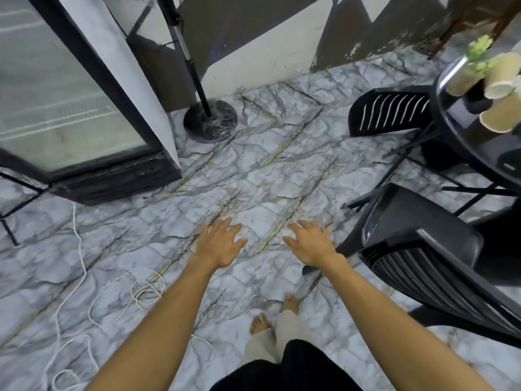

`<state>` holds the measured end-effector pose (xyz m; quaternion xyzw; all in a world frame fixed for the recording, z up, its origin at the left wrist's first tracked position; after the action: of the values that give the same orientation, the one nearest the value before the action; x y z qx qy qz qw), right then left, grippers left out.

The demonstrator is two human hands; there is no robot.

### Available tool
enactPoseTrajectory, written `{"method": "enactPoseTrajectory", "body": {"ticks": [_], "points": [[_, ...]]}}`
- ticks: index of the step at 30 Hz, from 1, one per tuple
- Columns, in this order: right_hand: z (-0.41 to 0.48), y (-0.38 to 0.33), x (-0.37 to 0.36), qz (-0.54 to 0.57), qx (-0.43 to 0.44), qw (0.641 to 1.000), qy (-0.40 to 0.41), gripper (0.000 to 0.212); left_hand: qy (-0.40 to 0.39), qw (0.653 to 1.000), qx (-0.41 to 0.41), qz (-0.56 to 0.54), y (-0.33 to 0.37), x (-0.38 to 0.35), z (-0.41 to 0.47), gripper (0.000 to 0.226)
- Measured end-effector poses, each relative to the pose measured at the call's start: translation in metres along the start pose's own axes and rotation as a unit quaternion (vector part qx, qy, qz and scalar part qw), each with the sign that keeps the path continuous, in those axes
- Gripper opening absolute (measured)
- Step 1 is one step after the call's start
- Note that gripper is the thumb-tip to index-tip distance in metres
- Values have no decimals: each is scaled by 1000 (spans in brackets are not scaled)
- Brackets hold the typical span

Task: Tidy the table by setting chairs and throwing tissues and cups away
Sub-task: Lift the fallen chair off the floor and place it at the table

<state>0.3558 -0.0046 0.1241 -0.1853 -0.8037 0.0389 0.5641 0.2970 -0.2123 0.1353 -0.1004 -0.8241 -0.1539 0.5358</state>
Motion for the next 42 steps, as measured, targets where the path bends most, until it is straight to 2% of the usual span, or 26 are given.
{"method": "enactPoseTrajectory", "body": {"ticks": [7, 15, 28, 33, 42], "points": [[62, 18, 2, -8, -32, 999, -25, 53, -57, 998, -13, 35, 6, -6, 71, 62], [164, 51, 41, 16, -42, 998, -51, 53, -94, 993, -6, 69, 11, 30, 170, 61], [335, 97, 140, 40, -69, 996, -33, 53, -56, 993, -29, 95, 39, 125, 372, 57], [407, 113, 170, 37, -98, 994, -22, 52, -66, 989, -64, 119, 45, 156, 461, 57], [533, 130, 230, 96, -170, 981, 3, 49, -80, 978, -130, 144, 63, 224, 611, 56]]}}
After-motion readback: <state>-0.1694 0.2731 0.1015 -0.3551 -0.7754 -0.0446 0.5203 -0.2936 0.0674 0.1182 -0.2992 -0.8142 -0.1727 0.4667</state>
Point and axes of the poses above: each hand's wrist, its own z-axis towards the middle knuckle, its own x-axis out of the back of the hand, y = z × x, the point moved 8 cm from there along z, towards the middle knuckle, and after that the axes turned 15 degrees about y, right-handed, at the moved point
